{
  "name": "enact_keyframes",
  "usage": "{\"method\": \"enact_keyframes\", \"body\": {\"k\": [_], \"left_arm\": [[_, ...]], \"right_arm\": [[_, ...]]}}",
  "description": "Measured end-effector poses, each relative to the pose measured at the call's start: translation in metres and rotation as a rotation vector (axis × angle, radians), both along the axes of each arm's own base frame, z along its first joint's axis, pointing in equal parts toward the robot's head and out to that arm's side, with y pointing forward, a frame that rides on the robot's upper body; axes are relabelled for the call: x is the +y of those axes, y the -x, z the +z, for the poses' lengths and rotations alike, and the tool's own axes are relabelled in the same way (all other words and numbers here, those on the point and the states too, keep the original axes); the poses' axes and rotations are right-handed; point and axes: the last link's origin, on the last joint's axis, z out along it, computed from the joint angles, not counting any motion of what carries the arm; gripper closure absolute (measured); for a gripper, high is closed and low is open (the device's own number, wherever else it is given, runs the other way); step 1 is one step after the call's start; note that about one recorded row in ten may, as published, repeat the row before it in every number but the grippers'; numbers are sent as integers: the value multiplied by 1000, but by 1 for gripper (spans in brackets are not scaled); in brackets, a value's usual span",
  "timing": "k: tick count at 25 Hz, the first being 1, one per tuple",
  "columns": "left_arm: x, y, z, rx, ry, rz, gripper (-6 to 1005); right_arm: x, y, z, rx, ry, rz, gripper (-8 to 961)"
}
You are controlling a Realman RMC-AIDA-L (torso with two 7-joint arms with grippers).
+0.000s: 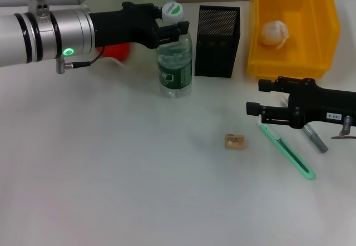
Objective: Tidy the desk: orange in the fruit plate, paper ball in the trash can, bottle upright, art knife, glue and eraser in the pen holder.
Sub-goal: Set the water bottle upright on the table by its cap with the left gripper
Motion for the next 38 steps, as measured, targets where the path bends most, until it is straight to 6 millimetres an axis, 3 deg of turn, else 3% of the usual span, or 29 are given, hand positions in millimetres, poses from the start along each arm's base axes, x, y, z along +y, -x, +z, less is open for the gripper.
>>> {"method": "enact_keyframes", "body": {"k": [12,20,30,38], "left_arm": [[-4,2,3,-42,3,8,550],[-22,7,26,-102,12,-64,551],[-51,38,55,-99,-35,-62,550],[-61,73,78,-90,-136,23,550]], "right_arm": [[0,0,0,-3,0,2,209],[1,1,0,-5,-1,9,209],[4,7,0,-6,7,33,209],[5,9,-1,0,15,39,210]]}}
